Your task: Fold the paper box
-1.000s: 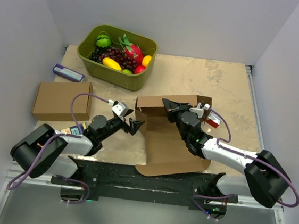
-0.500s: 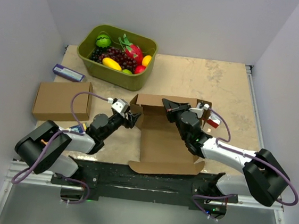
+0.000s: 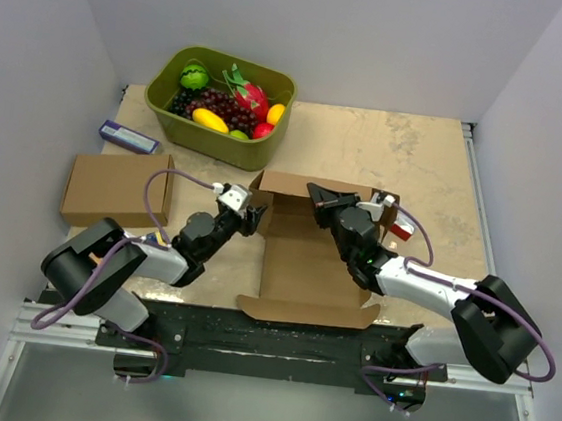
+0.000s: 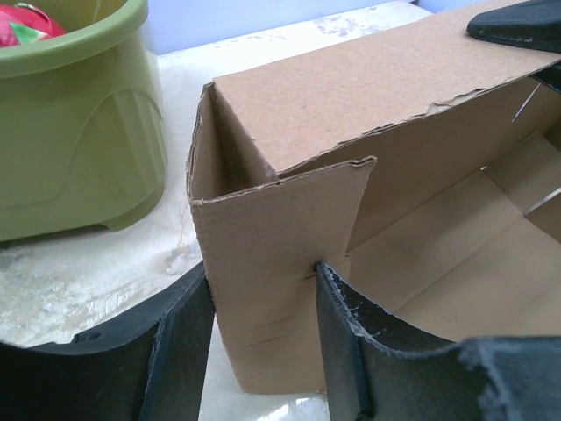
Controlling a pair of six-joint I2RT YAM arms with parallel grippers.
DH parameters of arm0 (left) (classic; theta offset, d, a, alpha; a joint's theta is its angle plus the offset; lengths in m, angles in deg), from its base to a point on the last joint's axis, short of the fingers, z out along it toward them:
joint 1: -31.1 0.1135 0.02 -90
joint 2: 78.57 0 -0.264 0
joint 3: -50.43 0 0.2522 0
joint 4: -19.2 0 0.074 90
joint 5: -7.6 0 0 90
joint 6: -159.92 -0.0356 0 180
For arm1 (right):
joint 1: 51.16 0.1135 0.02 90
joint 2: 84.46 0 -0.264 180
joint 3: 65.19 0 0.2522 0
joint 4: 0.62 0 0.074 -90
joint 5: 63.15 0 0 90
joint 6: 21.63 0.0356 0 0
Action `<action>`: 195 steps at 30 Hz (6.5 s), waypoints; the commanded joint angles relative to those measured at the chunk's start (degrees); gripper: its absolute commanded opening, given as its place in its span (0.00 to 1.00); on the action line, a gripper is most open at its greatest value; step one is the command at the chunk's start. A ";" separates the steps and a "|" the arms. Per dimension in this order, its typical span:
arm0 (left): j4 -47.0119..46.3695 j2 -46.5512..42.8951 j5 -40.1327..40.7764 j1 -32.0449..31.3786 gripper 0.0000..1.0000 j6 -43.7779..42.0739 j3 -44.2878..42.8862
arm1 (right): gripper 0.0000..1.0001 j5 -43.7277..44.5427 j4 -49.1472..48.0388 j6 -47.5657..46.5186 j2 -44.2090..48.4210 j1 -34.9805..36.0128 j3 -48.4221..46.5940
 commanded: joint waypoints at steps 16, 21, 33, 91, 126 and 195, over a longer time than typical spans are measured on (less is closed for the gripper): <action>-11.55 9.11 8.51 -4.47 0.33 -4.11 -7.68 | 0.00 -10.39 7.14 -2.04 -0.15 2.51 1.53; -12.78 9.73 15.98 -4.47 0.29 -4.47 -8.30 | 0.00 -10.48 7.75 -2.22 0.02 2.86 1.45; -11.65 9.82 27.84 -4.56 0.15 -5.96 -8.56 | 0.00 -11.62 8.02 -1.34 0.37 3.21 1.62; -0.23 2.97 -8.90 8.10 0.32 -0.08 -7.95 | 0.66 -3.38 23.47 -21.79 8.62 4.70 -3.74; 5.23 0.07 -6.34 7.13 0.30 -1.74 -8.12 | 0.37 8.15 43.88 -35.45 -20.29 28.62 -23.27; 4.44 1.74 -7.74 6.78 0.27 -2.62 -8.12 | 0.11 -4.07 45.37 -49.24 -16.94 27.21 -24.22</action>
